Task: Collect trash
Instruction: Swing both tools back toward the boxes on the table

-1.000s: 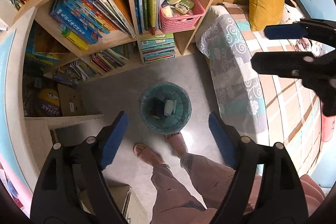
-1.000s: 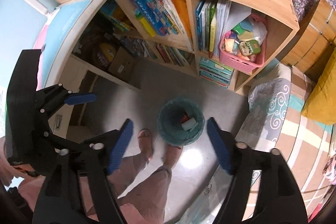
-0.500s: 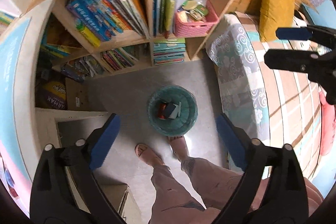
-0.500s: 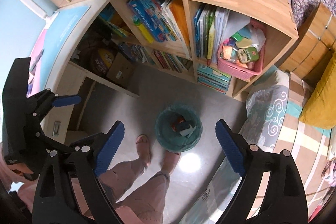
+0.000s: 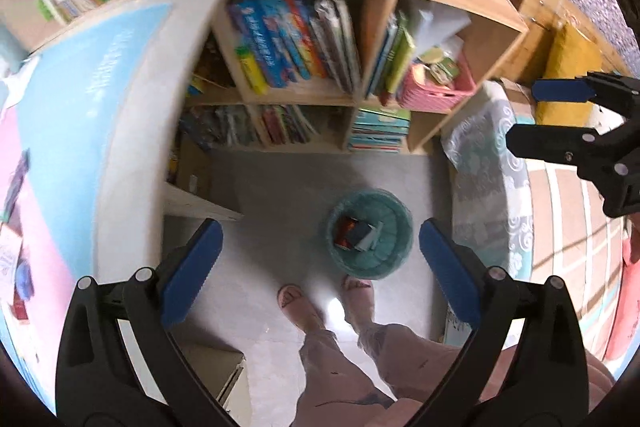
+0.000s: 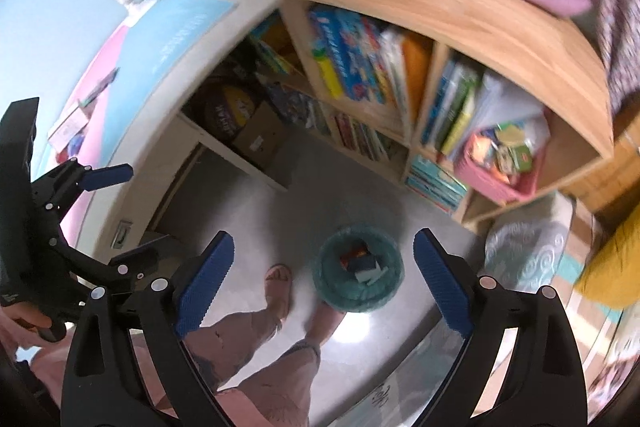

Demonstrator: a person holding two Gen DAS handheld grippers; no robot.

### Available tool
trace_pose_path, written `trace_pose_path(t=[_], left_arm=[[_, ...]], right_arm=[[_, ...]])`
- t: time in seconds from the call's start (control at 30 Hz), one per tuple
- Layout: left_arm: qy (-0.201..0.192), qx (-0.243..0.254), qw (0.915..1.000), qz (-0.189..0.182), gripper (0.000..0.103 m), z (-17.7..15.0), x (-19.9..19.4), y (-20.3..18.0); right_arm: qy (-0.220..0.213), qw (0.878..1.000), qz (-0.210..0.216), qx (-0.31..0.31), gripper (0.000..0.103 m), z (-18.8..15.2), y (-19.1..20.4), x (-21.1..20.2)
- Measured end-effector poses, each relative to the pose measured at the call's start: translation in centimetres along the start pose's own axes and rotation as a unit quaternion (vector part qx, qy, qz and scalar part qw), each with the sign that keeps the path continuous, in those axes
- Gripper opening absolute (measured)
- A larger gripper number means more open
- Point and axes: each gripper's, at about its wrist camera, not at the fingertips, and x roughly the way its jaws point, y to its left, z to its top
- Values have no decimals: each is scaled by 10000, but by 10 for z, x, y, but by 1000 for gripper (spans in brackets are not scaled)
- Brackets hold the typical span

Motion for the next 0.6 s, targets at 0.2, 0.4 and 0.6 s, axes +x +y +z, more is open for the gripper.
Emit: trace_pose_path(t=[0.2, 0.4, 0.6], left_arm=[[13, -429, 9987, 288, 96, -14, -10, 33], [-99, -1088, 9925, 549, 96, -34, -26, 78], [-181, -1700, 9811, 906, 96, -65, -45, 127]], right_arm=[[-21, 9984, 38, -570, 91, 27, 43, 8], [45, 9920, 250, -1240, 91, 53, 94, 22], [61, 9777, 485, -2040, 91, 73, 153, 33]])
